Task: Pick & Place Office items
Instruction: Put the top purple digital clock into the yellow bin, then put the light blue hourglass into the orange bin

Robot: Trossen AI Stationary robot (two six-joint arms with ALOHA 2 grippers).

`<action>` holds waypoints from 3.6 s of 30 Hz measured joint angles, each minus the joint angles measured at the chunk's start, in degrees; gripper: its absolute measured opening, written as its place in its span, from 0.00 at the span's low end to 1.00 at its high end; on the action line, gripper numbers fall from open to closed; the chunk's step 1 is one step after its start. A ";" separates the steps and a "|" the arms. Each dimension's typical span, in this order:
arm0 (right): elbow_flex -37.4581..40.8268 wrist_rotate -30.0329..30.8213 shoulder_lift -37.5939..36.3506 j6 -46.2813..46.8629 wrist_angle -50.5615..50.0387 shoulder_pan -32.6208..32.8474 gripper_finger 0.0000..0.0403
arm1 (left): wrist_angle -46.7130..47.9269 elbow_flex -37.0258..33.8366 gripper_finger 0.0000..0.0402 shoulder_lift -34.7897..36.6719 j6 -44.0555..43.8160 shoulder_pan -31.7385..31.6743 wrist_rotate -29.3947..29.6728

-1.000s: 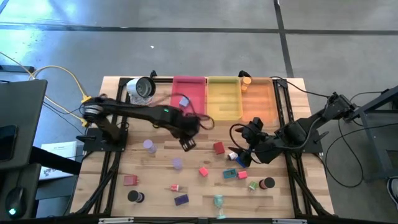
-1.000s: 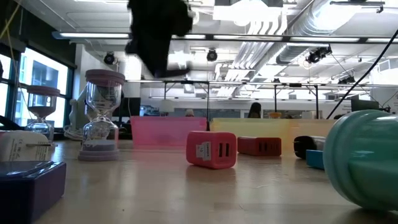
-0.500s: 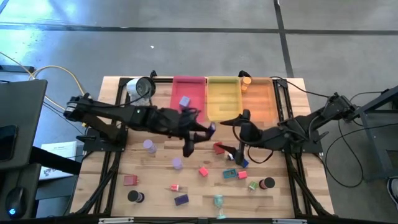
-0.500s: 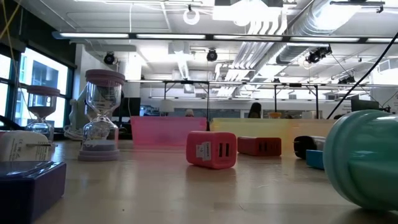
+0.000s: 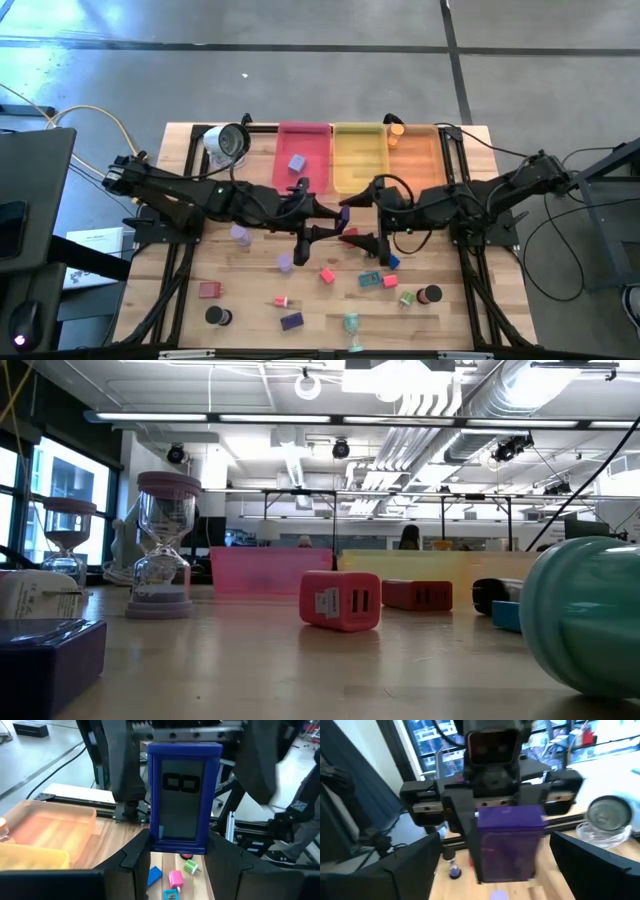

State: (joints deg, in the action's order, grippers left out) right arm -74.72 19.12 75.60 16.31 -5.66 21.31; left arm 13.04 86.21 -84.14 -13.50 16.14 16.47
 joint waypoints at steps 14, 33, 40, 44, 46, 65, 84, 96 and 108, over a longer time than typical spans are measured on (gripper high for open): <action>0.00 -4.47 0.89 0.42 2.90 -2.35 0.58 | 1.25 0.00 0.35 0.00 -0.26 0.00 -0.38; 0.00 -6.24 0.77 1.29 -1.90 -2.35 0.35 | 1.30 -0.09 0.51 -0.02 -1.62 0.02 -0.07; 0.02 -5.52 -0.82 12.13 -18.28 -3.04 0.35 | 2.53 -0.09 0.52 0.08 -4.39 -0.02 0.24; 0.02 -2.89 -2.00 17.15 -27.88 -5.67 0.35 | 5.02 -0.07 0.52 0.07 -5.87 0.35 0.02; -0.02 -2.88 -2.37 19.35 -32.37 -8.68 0.35 | 6.29 -0.07 0.53 0.07 -8.61 0.64 -0.25; 0.00 -33.40 16.89 12.81 -32.59 -51.94 0.35 | 12.92 -0.07 0.53 0.04 -11.62 2.36 -2.57; 0.00 -32.73 33.39 10.86 -32.89 -55.86 0.46 | 18.92 -0.07 0.53 0.02 -11.58 -0.24 -7.33; -0.08 -31.04 30.79 10.85 -31.04 -55.82 0.66 | 19.13 -0.07 0.53 0.02 -11.58 -3.30 -13.89; -0.04 -29.06 18.83 9.75 -30.26 -55.17 0.66 | 19.10 -0.07 0.53 0.02 -12.15 -3.18 -13.99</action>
State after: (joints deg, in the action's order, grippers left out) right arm -74.76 -9.94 94.42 26.07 -35.91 -33.86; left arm 32.14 86.15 -84.12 -25.65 12.96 2.48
